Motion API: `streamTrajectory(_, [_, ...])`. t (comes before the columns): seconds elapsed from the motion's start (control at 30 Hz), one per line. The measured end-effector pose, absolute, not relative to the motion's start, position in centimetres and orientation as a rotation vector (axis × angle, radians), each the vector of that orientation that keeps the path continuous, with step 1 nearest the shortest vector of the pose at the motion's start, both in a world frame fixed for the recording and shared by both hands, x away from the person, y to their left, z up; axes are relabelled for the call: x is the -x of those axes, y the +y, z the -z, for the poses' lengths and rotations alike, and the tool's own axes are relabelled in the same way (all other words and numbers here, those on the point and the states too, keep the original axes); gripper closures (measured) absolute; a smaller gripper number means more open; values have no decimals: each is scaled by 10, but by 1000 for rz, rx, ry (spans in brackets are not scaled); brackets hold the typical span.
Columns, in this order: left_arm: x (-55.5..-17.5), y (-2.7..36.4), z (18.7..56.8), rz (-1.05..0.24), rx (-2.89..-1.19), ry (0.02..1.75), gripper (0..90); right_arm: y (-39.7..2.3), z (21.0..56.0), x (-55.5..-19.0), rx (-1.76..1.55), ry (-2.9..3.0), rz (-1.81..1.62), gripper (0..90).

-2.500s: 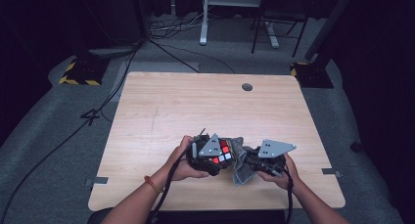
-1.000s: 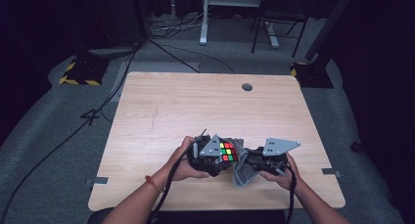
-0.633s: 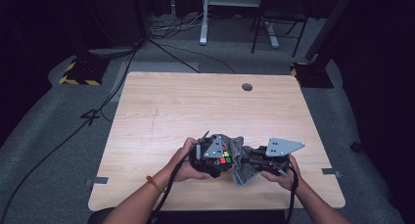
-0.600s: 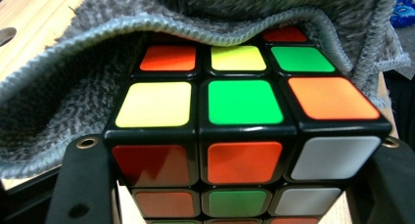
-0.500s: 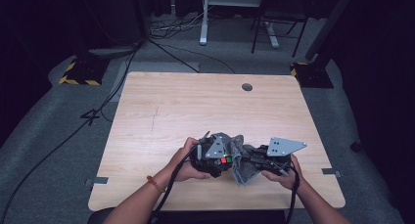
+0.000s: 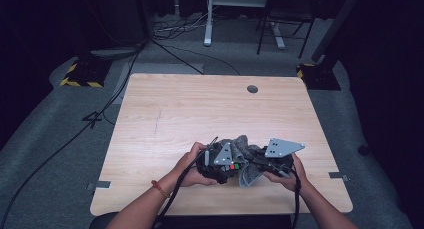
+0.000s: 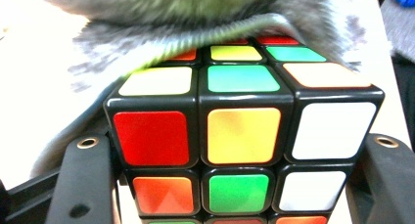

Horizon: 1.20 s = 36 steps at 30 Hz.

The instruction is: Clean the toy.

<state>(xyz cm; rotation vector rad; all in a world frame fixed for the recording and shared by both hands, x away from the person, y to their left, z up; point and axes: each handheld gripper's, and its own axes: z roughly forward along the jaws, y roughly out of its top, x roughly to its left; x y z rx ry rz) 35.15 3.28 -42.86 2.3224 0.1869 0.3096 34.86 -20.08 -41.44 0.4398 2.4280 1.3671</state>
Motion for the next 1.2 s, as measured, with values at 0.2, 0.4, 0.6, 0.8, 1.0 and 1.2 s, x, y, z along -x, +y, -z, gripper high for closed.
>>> streamTrajectory(0.2, [-354,44,419,-293,-2248,209,334,-207,426,-352,-470,2468,-1327,790])
streamTrajectory(0.4, [-355,47,419,-290,-2239,212,334,-202,425,-347,-424,2484,-1383,790])
streamTrajectory(0.6, [-356,46,420,-285,-2246,193,333,-203,423,-343,-404,2471,-1442,790])
streamTrajectory(0.8, [-357,46,421,-270,-2250,192,331,-206,419,-342,-400,2445,-1520,791])
streamTrajectory(1.0, [-358,43,424,-272,-2274,193,330,-207,414,-340,-398,2420,-1543,791])
streamTrajectory(1.2, [-355,35,430,-282,-2323,177,330,-203,409,-334,-348,2413,-1547,791])
